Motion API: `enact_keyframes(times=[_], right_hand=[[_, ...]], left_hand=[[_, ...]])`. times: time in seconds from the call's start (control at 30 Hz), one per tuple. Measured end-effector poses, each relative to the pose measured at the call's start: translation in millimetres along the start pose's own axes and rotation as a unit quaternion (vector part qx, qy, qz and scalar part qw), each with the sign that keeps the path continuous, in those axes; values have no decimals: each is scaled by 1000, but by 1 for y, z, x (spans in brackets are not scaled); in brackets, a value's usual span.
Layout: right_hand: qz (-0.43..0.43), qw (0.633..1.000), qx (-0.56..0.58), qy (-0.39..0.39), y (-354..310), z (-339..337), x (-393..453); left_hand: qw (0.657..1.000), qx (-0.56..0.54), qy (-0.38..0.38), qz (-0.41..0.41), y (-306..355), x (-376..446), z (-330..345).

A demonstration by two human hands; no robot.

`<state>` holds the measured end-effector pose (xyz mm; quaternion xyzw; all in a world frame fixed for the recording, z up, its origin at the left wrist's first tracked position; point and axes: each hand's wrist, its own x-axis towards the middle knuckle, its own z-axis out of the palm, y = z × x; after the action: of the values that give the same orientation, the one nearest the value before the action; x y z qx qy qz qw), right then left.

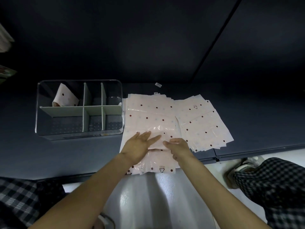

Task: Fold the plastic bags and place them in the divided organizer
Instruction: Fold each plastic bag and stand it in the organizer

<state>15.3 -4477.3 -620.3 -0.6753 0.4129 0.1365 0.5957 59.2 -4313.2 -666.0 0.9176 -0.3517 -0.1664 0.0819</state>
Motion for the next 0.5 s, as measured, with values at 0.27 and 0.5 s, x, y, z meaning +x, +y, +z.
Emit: enact_keyframes(times=[0.27,0.5], right_hand=[[-481,697,-531,-10,-39,-4,-42],[-476,774,-405,-97,-82,32,-85]], left_hand=[[995,-65,-66,28,-9,-13,-91],[985,-156,-74,25,-58,-70,-158]])
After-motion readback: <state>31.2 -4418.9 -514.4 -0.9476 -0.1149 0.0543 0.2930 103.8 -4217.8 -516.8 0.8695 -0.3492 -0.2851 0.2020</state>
